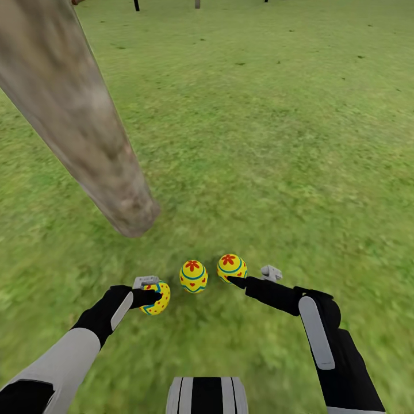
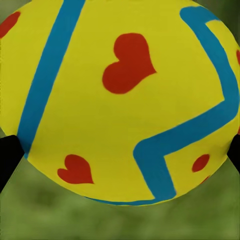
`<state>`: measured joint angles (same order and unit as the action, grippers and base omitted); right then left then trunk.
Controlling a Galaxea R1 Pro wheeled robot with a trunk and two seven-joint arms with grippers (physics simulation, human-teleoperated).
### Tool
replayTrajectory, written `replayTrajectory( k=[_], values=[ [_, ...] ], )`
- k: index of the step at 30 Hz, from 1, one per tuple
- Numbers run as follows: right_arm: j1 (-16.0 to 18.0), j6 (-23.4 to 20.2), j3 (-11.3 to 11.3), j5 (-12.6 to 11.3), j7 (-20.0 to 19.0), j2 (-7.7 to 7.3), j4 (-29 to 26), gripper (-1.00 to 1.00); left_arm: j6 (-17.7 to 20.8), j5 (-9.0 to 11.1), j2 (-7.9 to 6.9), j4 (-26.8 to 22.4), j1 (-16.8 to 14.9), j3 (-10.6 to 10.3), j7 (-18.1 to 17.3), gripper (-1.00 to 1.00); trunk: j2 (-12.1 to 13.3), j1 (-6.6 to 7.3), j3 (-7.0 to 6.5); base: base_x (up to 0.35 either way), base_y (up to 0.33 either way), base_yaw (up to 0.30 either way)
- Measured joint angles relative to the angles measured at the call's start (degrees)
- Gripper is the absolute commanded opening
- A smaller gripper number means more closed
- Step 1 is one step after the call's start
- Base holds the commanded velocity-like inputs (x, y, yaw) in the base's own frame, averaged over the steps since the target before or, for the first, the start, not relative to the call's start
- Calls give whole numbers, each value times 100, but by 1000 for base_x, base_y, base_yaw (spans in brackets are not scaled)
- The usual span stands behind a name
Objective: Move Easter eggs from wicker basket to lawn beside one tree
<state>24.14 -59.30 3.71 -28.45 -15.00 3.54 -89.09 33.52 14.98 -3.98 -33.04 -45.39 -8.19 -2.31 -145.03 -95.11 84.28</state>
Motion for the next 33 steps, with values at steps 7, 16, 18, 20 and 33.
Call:
replayTrajectory(
  k=[7,16,18,20,33],
  values=[
    [0,0,0,0,0,0,-3,100,1,-6,-3,-14,1,9,-6,100,0,-1,0,0,0,0],
    [0,0,0,0,1,0,-3,100,-94,6,-1,17,2,11,-8,100,0,-1,0,0,0,0],
    [0,0,0,-2,2,0,-5,100,-95,10,1,85,6,8,-16,100,4,3,-43,0,0,0],
    [0,0,0,-3,-3,0,-5,100,-95,10,1,86,6,10,-18,100,6,8,-87,0,0,0],
    [0,0,0,-3,0,0,-7,100,-95,14,2,86,6,9,-21,100,24,42,-375,0,0,0]
  ],
)
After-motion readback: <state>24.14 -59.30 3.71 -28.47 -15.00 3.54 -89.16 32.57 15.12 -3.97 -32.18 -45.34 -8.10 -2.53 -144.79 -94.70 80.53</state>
